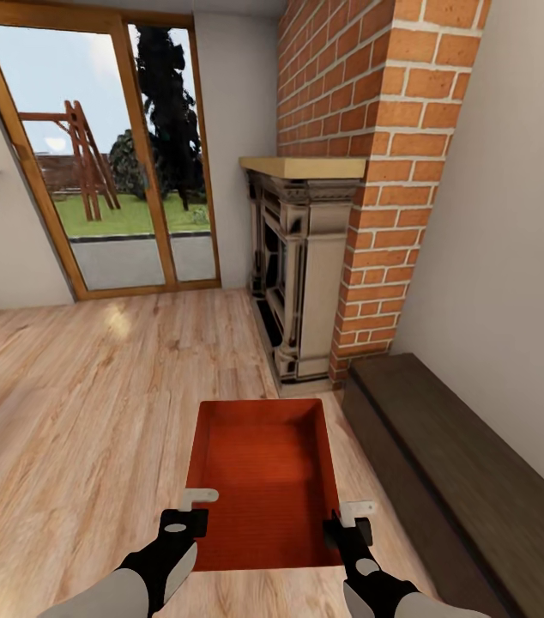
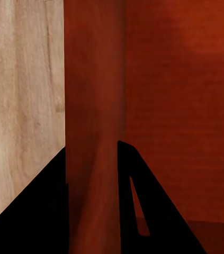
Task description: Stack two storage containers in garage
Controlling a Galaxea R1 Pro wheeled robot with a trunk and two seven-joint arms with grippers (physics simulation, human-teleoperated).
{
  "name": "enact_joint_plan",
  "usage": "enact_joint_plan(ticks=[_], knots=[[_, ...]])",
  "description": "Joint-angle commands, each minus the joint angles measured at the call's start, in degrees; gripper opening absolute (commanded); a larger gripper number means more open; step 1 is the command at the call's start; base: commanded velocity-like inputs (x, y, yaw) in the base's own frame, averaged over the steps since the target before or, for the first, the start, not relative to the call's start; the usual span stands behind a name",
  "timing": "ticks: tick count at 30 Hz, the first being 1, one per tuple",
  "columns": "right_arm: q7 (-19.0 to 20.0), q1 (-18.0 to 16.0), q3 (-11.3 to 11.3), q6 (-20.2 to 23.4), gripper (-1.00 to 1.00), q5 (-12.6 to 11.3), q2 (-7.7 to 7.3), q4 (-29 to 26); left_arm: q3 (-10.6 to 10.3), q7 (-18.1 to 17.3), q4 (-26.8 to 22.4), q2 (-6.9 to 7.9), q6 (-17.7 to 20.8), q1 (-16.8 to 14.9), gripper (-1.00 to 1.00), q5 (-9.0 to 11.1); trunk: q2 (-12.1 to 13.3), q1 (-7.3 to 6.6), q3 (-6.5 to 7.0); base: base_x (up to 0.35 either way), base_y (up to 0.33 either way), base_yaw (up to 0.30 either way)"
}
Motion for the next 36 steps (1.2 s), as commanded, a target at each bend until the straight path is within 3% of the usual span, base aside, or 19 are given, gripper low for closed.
enact_joint_plan(ticks=[1,36], knots=[[0.3,0.0,1.0,0.0,-1.0,-0.2,0.27,0.1,-0.3,0.2,-0.1,-0.05,0.1,0.0,-1.0,0.2,0.0,0.0,0.05,0.0,0.0,0.0],[0.3,0.0,1.0,0.0,-1.0,-0.2,0.27,0.1,-0.2,0.2,-0.3,-0.05,0.1,0.0,-1.0,0.2,0.0,0.0,3.31,0.0,0.0,0.0]])
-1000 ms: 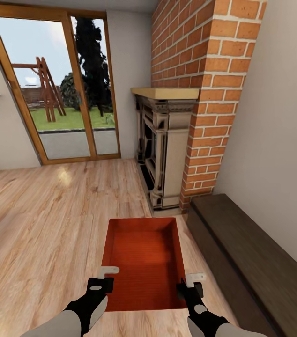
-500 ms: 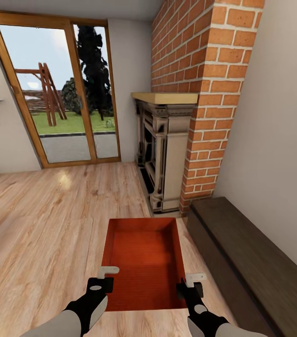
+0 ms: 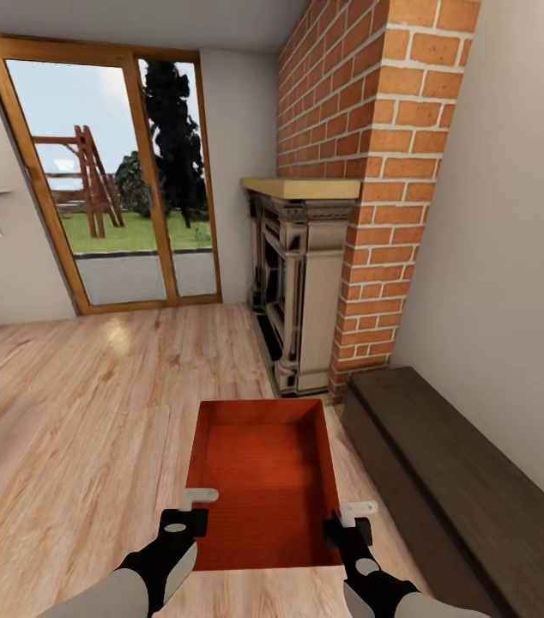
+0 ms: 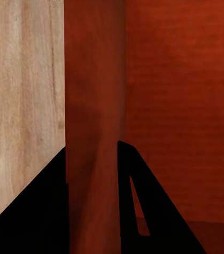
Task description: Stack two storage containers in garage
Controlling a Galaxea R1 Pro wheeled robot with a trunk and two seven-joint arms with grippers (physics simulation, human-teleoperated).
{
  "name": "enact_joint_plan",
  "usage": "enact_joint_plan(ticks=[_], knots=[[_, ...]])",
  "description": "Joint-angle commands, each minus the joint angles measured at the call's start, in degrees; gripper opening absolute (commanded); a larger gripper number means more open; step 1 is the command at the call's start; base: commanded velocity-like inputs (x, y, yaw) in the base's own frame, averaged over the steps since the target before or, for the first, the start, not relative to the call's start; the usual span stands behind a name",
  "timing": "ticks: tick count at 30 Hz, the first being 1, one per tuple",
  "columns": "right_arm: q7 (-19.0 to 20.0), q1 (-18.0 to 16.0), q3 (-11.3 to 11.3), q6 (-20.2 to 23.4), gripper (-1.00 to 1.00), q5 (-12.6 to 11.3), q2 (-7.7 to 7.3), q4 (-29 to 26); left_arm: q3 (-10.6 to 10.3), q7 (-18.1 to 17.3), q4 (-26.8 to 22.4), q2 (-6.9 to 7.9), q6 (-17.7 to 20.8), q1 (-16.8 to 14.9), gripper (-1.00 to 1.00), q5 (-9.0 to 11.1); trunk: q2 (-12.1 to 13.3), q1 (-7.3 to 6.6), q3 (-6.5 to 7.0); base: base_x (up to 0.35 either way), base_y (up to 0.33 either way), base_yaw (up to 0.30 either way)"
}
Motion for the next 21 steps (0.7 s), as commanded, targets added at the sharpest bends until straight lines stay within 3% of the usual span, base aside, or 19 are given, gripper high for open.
enact_joint_plan(ticks=[1,21], knots=[[0.3,0.0,1.1,0.1,-1.0,-0.3,0.26,0.1,-0.1,0.2,-0.1,-0.09,0.1,0.0,-1.0,0.0,0.0,0.0,0.04,0.0,0.0,0.0],[0.3,0.0,1.1,0.1,-1.0,-0.3,0.28,0.1,-0.1,0.2,-0.2,-0.1,0.1,0.0,-1.0,-0.1,0.0,0.0,1.29,0.0,0.0,0.0]])
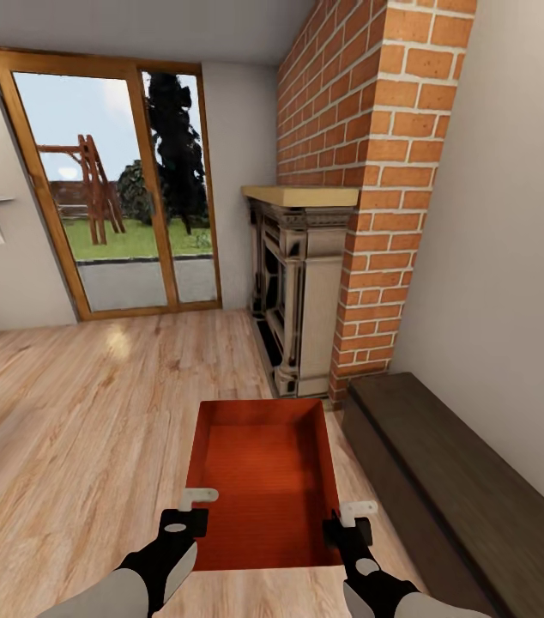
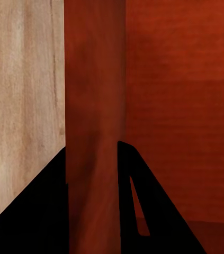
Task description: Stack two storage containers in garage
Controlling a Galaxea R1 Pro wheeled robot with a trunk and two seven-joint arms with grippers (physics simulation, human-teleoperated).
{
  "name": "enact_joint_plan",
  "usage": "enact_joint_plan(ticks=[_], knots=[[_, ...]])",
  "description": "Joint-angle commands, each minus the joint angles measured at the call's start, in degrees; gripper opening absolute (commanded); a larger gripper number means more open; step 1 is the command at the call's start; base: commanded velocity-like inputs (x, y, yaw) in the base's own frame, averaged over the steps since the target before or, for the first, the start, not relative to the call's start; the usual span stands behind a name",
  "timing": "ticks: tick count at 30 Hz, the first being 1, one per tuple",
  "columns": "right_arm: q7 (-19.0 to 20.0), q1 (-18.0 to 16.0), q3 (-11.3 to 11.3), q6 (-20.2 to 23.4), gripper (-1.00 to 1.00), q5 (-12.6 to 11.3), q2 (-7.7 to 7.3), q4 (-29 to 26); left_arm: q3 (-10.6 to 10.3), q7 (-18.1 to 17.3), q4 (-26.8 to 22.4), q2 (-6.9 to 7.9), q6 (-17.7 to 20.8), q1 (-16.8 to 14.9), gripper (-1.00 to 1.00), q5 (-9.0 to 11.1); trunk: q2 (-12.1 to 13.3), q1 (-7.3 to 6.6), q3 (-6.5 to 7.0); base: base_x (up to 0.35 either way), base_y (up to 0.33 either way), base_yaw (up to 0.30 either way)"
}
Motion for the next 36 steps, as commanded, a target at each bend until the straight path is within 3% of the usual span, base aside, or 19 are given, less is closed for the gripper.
enact_joint_plan(ticks=[1,9,36], knots=[[0.3,0.0,1.1,0.0,-1.0,-0.2,0.31,0.1,-0.1,0.2,-0.2,-0.11,0.1,0.0,-1.0,-0.1,0.0,0.0,-0.05,0.0,0.0,0.0],[0.3,0.0,1.2,0.1,-1.0,-0.2,0.27,0.1,-0.1,0.2,-0.2,-0.11,0.1,0.0,-1.0,-0.1,0.0,0.0,-0.05,0.0,0.0,0.0],[0.3,0.0,1.2,0.1,-1.0,-0.3,0.33,0.1,-0.1,-0.2,-0.2,-0.11,0.1,0.0,-1.0,-0.1,10.8,-5.93,4.79,0.0,0.0,0.0]])
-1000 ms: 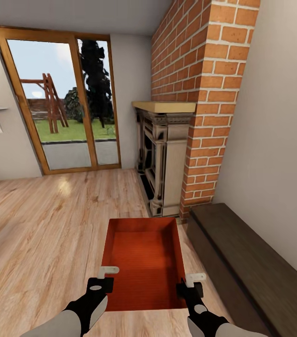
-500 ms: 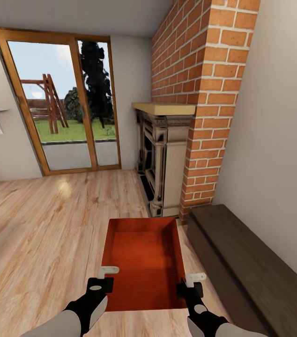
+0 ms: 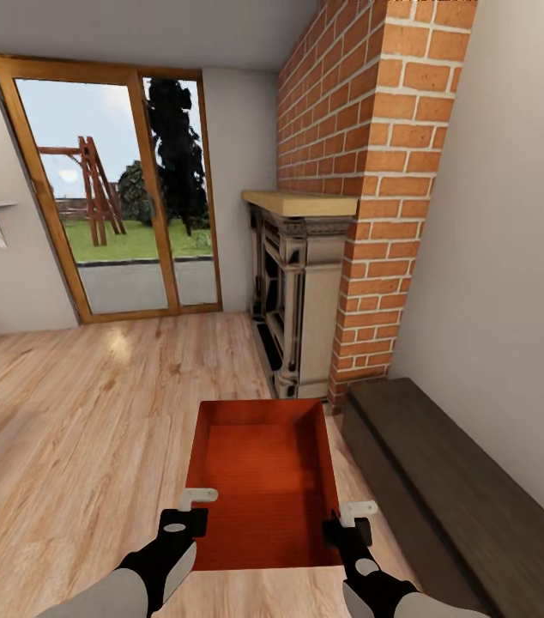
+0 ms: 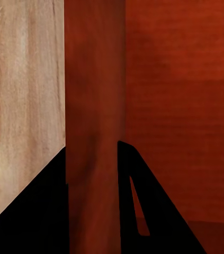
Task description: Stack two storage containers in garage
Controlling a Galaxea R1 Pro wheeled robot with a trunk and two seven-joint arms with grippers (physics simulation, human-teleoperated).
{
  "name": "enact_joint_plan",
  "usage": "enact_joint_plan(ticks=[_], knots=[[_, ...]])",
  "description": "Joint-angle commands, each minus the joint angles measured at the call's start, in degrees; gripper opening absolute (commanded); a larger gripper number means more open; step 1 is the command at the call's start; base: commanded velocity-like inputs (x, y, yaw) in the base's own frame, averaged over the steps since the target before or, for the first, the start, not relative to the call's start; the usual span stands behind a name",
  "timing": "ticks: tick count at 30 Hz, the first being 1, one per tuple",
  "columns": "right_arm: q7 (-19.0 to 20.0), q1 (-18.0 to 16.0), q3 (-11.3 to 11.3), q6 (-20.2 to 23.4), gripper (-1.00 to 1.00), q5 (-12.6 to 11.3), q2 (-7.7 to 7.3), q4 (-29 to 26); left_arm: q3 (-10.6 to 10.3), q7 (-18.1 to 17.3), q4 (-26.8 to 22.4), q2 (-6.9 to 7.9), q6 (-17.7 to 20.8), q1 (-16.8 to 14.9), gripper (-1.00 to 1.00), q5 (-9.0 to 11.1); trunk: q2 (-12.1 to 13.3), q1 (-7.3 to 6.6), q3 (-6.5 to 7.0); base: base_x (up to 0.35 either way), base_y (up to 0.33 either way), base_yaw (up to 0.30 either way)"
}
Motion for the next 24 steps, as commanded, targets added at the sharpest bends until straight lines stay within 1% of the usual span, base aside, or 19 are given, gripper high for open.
enact_joint_plan(ticks=[1,7,24], knots=[[0.3,0.0,0.8,0.2,-1.0,0.2,0.23,0.0,-0.4,0.2,-0.1,-0.24,0.1,0.0,-1.0,0.2,0.4,-0.23,0.13,0.0,0.0,0.0],[0.2,0.0,0.8,0.2,-1.0,0.2,0.24,0.0,-0.4,0.2,-0.1,-0.24,0.1,0.0,-1.0,0.2,2.8,-1.54,1.52,0.0,0.0,0.0],[0.2,0.0,0.8,0.1,-1.0,0.2,0.24,0.0,-0.4,0.2,-0.2,-0.24,0.1,0.0,-1.0,0.2,9.6,-5.28,6.12,0.0,0.0,0.0]])
